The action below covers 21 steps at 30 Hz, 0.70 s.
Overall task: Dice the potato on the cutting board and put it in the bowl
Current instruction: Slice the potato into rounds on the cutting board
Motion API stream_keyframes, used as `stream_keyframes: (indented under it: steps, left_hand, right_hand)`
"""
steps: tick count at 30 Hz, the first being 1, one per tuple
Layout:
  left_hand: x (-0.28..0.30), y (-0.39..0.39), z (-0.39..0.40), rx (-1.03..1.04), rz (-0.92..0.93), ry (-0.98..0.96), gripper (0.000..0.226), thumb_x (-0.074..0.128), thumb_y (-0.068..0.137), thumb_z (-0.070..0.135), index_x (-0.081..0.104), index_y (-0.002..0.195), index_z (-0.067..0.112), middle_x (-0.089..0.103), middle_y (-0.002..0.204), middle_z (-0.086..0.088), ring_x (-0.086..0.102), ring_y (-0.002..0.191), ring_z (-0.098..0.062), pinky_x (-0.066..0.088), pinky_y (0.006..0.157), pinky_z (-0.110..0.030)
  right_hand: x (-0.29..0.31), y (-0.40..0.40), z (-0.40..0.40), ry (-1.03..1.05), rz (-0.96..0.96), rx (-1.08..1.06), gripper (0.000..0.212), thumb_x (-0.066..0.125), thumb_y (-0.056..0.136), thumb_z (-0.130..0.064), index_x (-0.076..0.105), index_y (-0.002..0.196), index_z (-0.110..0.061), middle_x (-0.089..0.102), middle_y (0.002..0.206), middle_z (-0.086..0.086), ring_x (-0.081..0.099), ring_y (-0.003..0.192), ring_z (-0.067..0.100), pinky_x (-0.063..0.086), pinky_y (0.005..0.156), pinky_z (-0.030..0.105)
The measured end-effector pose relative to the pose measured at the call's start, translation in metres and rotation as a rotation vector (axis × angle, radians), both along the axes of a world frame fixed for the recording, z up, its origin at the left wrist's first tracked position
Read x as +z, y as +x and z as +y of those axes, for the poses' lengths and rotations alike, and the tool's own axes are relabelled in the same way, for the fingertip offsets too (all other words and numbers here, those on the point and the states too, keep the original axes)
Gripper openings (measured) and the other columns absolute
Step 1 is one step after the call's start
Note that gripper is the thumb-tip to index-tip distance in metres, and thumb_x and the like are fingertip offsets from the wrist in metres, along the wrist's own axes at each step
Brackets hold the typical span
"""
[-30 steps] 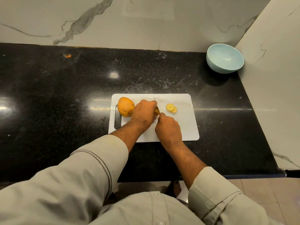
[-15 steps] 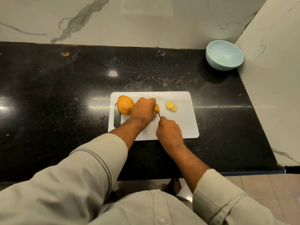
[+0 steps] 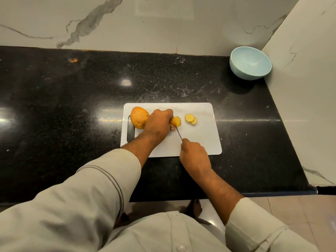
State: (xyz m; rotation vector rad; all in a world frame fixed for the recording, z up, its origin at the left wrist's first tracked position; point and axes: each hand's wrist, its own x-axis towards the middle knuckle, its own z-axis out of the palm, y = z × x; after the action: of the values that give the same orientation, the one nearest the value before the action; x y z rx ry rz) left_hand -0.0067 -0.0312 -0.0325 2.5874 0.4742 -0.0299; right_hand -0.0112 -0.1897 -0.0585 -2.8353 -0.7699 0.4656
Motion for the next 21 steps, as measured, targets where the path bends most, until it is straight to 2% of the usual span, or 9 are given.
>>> stream_keyframes:
  steps: [4, 8, 13, 18, 21]
  left_hand:
    - [-0.001, 0.000, 0.001, 0.000, 0.001, -0.008, 0.012, 0.066, 0.088, 0.017, 0.060, 0.098, 0.014, 0.065, 0.095, -0.008, 0.054, 0.084, -0.019, 0.046, 0.069, -0.031]
    - [-0.001, -0.001, 0.000, 0.004, 0.011, -0.005, 0.013, 0.065, 0.089, 0.018, 0.060, 0.101, 0.015, 0.064, 0.096, -0.008, 0.053, 0.086, -0.019, 0.047, 0.071, -0.031]
    - [0.002, -0.001, -0.001, 0.011, 0.025, 0.009, 0.013, 0.064, 0.089, 0.017, 0.060, 0.101, 0.015, 0.061, 0.096, -0.008, 0.050, 0.084, -0.018, 0.044, 0.068, -0.029]
    - [0.007, -0.004, -0.003, 0.008, 0.027, 0.002, 0.010, 0.064, 0.088, 0.015, 0.056, 0.094, 0.019, 0.059, 0.094, -0.009, 0.049, 0.082, -0.017, 0.038, 0.065, -0.028]
    - [0.010, -0.003, -0.004, -0.002, 0.038, 0.018, 0.011, 0.063, 0.090, 0.015, 0.059, 0.100, 0.015, 0.061, 0.096, -0.010, 0.051, 0.082, -0.018, 0.040, 0.066, -0.027]
  right_hand:
    - [0.004, 0.003, -0.014, 0.033, -0.059, -0.049, 0.019, 0.042, 0.100, -0.023, 0.053, 0.112, -0.012, 0.066, 0.095, 0.007, 0.063, 0.079, 0.022, 0.053, 0.072, 0.033]
    - [0.005, 0.001, -0.013, 0.069, -0.071, -0.077, 0.021, 0.044, 0.100, -0.022, 0.055, 0.114, -0.011, 0.067, 0.094, 0.007, 0.064, 0.078, 0.021, 0.054, 0.072, 0.032]
    - [0.007, 0.002, 0.006, 0.135, -0.104, -0.101, 0.019, 0.044, 0.100, -0.020, 0.056, 0.111, -0.010, 0.067, 0.089, 0.006, 0.063, 0.072, 0.020, 0.055, 0.067, 0.032]
    - [0.011, 0.006, 0.027, 0.199, -0.126, -0.104, 0.023, 0.043, 0.101, -0.022, 0.058, 0.115, -0.011, 0.068, 0.091, 0.007, 0.064, 0.075, 0.021, 0.053, 0.066, 0.032]
    - [0.010, 0.005, 0.031, 0.194, -0.132, -0.094, 0.024, 0.043, 0.101, -0.022, 0.058, 0.115, -0.011, 0.068, 0.092, 0.007, 0.064, 0.074, 0.020, 0.052, 0.064, 0.030]
